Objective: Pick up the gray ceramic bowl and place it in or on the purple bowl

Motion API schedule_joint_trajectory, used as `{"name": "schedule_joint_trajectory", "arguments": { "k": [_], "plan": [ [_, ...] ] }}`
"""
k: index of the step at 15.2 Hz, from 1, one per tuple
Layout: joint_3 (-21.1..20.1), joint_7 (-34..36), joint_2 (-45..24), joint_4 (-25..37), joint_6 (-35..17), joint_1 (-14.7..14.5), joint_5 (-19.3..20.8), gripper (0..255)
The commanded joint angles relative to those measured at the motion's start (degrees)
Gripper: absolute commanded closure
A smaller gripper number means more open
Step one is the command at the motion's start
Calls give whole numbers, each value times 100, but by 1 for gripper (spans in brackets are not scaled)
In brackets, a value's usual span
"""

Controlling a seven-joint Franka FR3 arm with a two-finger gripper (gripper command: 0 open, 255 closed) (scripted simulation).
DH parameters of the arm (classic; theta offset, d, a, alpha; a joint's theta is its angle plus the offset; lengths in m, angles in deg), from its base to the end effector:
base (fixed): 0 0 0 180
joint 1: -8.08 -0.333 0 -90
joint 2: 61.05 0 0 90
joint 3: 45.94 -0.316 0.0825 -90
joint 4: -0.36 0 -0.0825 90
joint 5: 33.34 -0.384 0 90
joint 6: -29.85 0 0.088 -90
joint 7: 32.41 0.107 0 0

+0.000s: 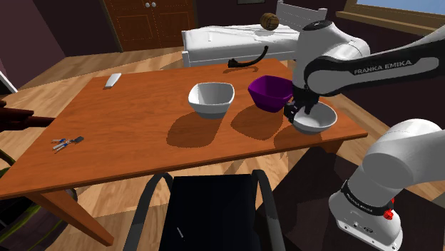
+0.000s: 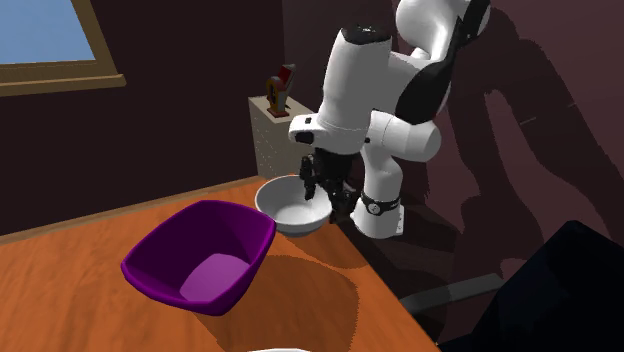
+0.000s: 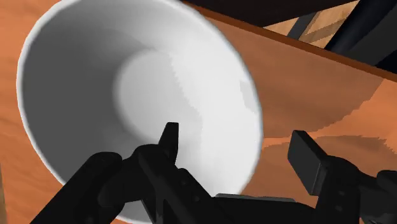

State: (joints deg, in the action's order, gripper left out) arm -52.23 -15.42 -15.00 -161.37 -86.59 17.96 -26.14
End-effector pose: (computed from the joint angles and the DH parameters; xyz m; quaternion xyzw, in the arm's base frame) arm 0.3000 -0.0297 0.4136 0.9813 -0.1668 0.0136 0.0948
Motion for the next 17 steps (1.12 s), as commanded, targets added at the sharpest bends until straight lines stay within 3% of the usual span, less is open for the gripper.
{"name": "schedule_joint_trajectory", "arguments": {
  "k": [1,9,16,17],
  "plan": [
    [-1091,779,499,-370,-31,-148,539,0],
    [-822,1009,134,-768,-762,-110,958,0],
    [-747,1061,119,-764,-746,-179,1025,0],
    [-783,1115,51,-754,-791,-188,1014,255]
  ]
}}
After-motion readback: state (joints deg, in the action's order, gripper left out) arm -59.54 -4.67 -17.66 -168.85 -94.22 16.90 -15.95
